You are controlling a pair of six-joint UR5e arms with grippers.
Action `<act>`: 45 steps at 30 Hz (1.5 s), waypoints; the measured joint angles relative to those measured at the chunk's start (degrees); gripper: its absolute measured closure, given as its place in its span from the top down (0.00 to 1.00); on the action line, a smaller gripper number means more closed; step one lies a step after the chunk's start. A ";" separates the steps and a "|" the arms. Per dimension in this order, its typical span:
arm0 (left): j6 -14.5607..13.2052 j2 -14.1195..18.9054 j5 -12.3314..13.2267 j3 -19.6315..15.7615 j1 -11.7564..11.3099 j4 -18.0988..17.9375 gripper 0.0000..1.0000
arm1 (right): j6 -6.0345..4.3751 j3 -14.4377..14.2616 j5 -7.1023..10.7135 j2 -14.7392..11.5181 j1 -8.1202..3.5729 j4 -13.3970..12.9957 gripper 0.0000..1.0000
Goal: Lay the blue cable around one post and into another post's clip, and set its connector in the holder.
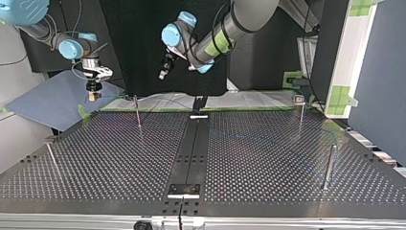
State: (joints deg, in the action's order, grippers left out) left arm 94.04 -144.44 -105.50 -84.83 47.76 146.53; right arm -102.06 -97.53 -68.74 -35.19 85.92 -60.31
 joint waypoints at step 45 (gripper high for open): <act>7.12 21.01 -1.89 -20.87 -3.72 -18.18 1.00 | -1.89 0.00 -0.31 0.06 1.48 -0.38 0.00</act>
State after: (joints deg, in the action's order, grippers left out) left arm 101.16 -123.43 -107.38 -105.70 44.03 128.34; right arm -103.95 -97.53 -69.05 -35.13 87.40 -60.69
